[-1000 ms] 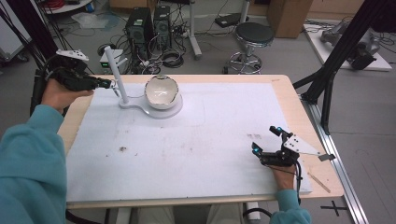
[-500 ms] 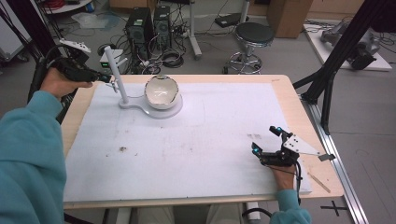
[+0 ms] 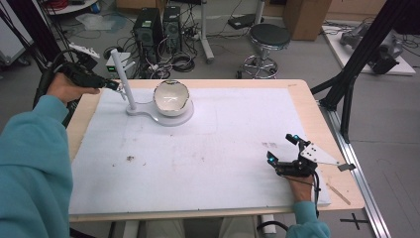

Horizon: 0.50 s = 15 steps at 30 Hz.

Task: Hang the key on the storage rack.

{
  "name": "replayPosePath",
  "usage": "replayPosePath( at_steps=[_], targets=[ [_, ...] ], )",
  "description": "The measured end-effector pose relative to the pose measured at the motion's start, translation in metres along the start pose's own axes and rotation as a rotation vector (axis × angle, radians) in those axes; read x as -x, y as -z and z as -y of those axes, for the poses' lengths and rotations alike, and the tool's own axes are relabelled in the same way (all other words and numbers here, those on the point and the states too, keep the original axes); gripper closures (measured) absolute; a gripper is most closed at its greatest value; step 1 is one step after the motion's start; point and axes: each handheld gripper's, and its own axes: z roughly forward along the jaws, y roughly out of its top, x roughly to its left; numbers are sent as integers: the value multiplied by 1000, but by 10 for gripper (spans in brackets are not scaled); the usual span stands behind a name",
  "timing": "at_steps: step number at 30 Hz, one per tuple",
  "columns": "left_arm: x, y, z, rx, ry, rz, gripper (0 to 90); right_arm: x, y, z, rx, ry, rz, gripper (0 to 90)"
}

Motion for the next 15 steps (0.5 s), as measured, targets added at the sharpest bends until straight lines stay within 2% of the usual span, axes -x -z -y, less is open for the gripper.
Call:
replayPosePath(
  at_steps=[15],
  targets=[
    [-9,-8,2,-24,15,-18,883,0,0,0,-2,2,0,7]
  ],
)
